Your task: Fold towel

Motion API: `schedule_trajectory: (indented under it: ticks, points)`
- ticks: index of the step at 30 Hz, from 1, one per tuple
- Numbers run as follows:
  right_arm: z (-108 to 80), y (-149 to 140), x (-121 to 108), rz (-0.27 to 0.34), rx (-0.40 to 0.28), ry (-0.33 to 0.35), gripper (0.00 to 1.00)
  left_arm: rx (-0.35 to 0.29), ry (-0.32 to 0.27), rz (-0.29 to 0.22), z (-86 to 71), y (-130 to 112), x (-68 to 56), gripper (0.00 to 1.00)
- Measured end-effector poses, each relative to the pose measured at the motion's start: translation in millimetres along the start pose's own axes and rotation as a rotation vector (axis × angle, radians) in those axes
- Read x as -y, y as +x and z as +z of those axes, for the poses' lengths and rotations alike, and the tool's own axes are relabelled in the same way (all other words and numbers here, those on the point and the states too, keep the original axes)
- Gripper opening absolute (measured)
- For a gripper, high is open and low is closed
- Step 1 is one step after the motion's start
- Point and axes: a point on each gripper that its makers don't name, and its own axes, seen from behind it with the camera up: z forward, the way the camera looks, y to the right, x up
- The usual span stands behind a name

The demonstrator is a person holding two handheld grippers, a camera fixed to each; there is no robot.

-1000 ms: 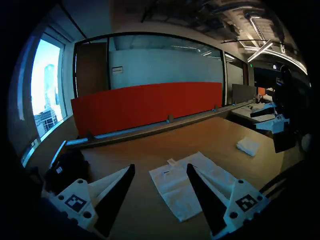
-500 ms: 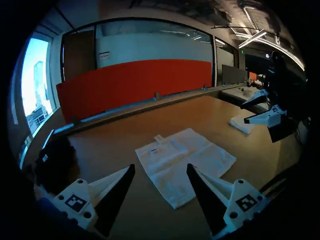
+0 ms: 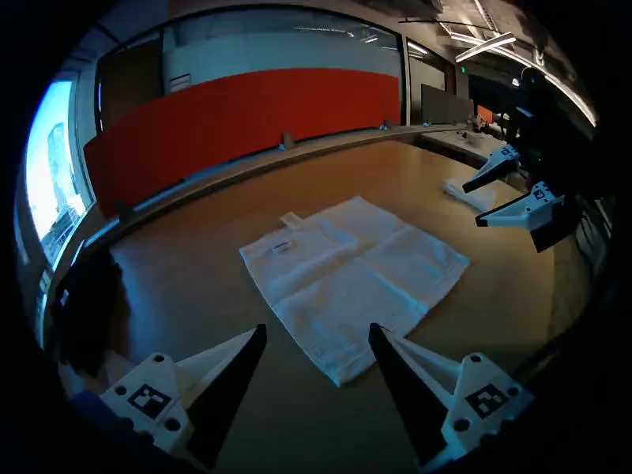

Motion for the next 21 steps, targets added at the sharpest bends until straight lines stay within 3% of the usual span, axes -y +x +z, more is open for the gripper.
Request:
schedule_trajectory:
  ticks: [13,21]
  points:
    - [22.9,-47.9,19.4,-0.005,0.12,0.08,0.99,0.128,-0.069,0.0,27.7,-48.7,-14.1,0.96]
    - [29.3,-67.9,27.8,0.004,0.176,0.133,0.92,0.196,-0.089,0.003,38.2,-68.2,-17.6,0.96]
